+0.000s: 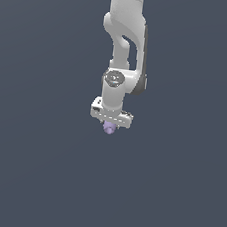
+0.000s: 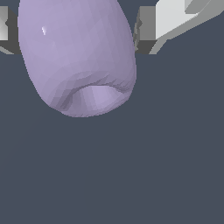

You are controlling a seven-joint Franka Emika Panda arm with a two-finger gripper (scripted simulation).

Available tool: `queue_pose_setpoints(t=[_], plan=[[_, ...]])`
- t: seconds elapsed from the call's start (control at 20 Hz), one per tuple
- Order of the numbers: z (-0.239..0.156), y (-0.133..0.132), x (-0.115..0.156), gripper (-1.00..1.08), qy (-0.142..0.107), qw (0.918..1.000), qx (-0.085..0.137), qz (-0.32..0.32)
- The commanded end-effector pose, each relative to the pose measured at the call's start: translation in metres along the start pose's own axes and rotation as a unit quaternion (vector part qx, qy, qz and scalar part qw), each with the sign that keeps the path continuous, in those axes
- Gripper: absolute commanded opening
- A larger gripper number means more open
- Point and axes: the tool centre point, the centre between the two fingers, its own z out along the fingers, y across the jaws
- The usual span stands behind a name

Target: Pick up the object and move it to a goal position.

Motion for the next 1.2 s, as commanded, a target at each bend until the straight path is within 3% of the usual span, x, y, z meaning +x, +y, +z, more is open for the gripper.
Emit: queue_pose_setpoints(t=[0.0,0.45,1.15], plan=[[-0.008,-0.004,0.001,-1.00,0.001,1.0000,0.000,0.000],[-0.064,-0.028,0.009,-1.00,0.000,1.0000,0.000,0.000],[-0.200,-0.089,0.031,-1.00,0.000,1.0000,-0.001,0.000]])
